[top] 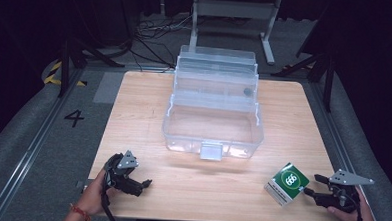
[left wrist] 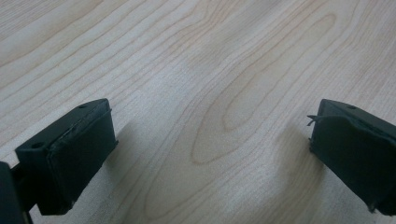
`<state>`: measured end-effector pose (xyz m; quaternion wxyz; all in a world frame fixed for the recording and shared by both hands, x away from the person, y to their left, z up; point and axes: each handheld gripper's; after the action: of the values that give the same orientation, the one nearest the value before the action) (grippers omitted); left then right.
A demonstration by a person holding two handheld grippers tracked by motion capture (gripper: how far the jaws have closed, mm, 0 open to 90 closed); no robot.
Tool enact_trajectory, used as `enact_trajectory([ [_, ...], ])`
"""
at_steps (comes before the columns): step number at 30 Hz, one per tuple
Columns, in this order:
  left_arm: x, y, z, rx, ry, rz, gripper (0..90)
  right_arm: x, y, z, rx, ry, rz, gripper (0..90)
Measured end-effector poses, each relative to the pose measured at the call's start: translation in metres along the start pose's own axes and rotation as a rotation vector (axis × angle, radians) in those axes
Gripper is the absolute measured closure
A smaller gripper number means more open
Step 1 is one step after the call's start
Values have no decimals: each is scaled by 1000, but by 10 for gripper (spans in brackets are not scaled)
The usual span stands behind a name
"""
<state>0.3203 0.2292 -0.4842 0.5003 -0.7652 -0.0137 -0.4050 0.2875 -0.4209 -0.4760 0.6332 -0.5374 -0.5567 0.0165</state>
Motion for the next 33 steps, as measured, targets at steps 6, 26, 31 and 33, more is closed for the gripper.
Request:
enact_trajectory([
  [6,-4,-2,-4,17,-19,-9,7,1,-3,15,48,-69,28,287],
  [26,-2,-6,-4,-17,29,31,51,49,-10,48,134,-239,-59,280],
  [31,-3,-6,-9,-31,52,41,51,58,-7,55,149,-257,-60,281],
  [33,-3,-6,-11,-33,62,48,52,64,-6,59,159,-262,-72,291],
])
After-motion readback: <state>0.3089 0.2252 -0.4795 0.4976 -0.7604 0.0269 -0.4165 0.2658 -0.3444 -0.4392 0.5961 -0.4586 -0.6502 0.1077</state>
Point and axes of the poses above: each handheld gripper's, and its own axes: y roughly forward along the jaws, x roughly out of its top, z roughly to its left, and after that the axes turned 14 degrees about -y, right-handed
